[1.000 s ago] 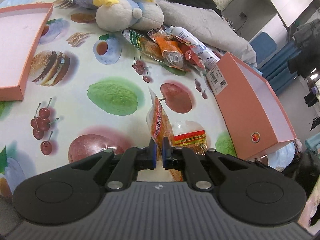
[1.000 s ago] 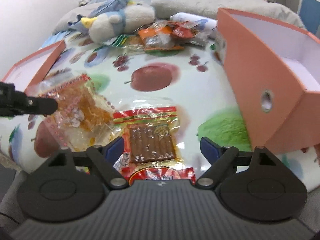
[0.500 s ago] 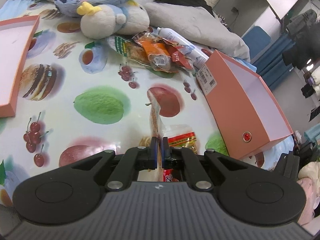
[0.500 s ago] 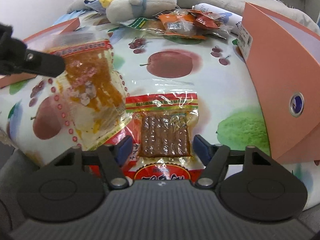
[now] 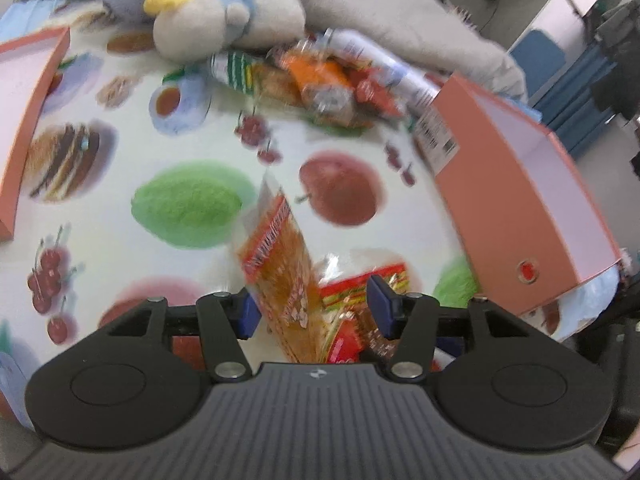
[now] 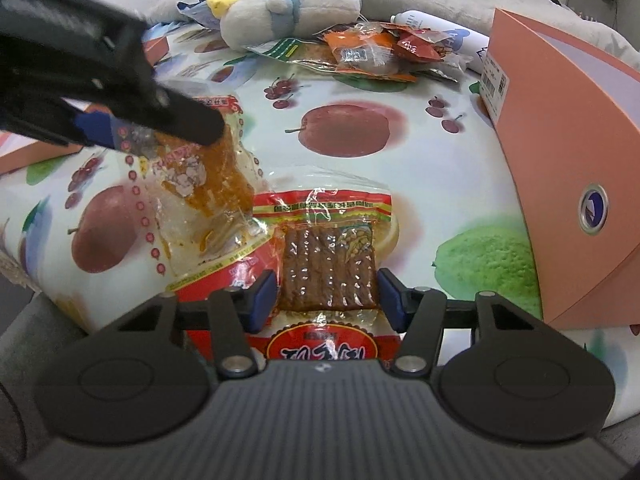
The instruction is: Organize snacks
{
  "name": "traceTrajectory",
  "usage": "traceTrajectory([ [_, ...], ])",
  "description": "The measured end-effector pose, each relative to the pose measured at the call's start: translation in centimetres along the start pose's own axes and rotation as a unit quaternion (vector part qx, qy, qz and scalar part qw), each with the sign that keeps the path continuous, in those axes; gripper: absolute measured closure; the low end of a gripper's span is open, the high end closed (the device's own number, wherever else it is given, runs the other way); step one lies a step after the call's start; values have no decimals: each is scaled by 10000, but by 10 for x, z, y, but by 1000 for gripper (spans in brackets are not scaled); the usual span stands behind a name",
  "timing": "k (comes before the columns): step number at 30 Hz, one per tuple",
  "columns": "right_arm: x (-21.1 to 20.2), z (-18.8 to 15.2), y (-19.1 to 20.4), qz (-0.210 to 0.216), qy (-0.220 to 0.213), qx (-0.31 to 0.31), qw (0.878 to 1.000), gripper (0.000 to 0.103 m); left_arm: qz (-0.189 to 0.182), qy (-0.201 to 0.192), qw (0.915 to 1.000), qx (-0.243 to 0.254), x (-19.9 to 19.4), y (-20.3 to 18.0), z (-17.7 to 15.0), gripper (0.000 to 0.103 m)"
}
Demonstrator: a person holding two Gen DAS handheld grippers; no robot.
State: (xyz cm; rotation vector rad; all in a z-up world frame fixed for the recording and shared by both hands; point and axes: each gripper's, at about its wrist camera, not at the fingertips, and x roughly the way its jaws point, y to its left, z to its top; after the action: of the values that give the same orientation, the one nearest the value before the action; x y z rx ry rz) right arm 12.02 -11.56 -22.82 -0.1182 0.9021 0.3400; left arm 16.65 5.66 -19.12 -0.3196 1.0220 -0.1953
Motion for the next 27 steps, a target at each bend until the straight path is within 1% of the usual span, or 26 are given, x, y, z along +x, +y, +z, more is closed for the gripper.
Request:
traceTrajectory([
  [4,-1,0,0,10,-17,2,10000,46,172,101,9998,55,16,0,-7,46],
  [6,-1,0,1,-27,-16,-26,10000,47,233,129,9996,35,23,1,-10,51],
  [7,-1,0,2,-39,-18,-24,10000,47,273,124,9995,60,24,2,-10,59],
  [8,-1,0,1,-37,-20,-3,10000,47,318,110,9994,78,25,2,-11,69],
  [9,-2,0,0,-28,-24,25,10000,48,344,85,9994,66,26,3,-11,73],
  [10,-2,1,-1,-16,-22,60,10000,48,340,58,9994,47,25,5,-11,81],
  [11,-2,1,-2,3,-17,103,9999,48,306,56,9995,49,25,6,-10,85],
  [17,-4,3,-8,-3,0,252,9997,49,170,44,9996,202,16,2,-11,90],
  [27,-16,8,-18,-218,-55,410,9989,50,54,-65,9990,438,-4,-13,-6,93],
])
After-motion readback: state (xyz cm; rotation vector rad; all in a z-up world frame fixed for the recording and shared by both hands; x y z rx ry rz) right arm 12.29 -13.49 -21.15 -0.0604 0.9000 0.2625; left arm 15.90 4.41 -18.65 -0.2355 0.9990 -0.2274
